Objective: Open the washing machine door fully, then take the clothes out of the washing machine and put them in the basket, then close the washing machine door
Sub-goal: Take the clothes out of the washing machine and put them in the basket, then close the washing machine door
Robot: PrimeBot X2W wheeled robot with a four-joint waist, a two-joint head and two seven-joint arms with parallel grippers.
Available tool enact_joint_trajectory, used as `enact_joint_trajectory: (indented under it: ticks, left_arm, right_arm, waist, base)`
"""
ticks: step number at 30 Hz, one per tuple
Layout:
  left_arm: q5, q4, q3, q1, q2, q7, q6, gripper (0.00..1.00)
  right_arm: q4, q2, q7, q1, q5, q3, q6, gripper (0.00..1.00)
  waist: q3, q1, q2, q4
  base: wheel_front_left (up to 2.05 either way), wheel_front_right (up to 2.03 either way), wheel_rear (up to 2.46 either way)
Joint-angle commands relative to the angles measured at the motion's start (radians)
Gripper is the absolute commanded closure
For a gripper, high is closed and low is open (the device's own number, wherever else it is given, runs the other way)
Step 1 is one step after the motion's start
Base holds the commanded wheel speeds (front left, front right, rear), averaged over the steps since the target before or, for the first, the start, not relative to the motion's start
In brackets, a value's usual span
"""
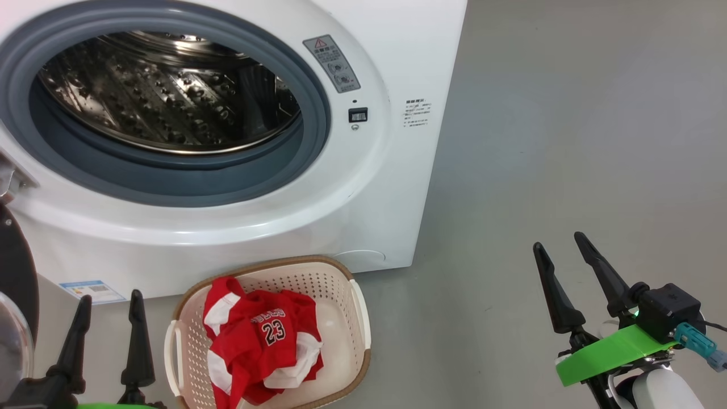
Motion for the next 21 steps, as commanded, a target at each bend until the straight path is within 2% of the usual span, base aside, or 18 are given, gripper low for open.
enact_joint_trajectory:
  ticks: [1,21]
  left_arm:
    - [0.005,-0.028,0.034,-0.003,0.009,-0.008,-0.003,0.0]
    - [0.004,-0.02,0.032,-0.013,0.005,-0.008,-0.003,0.0]
  right_arm:
    - [-0.025,-0.005,-0.005,0.016,0.005,0.018,0.002,0.0]
    - [-0.025,-0.004,-0.005,0.016,0.004,0.015,0.002,0.0]
  waist:
    - [-0.002,0.0,0.0,-0.002]
    - [0.0,0.0,0.0,0.0]
  base:
    - [0.0,0.0,0.0]
    - [0.0,0.0,0.0]
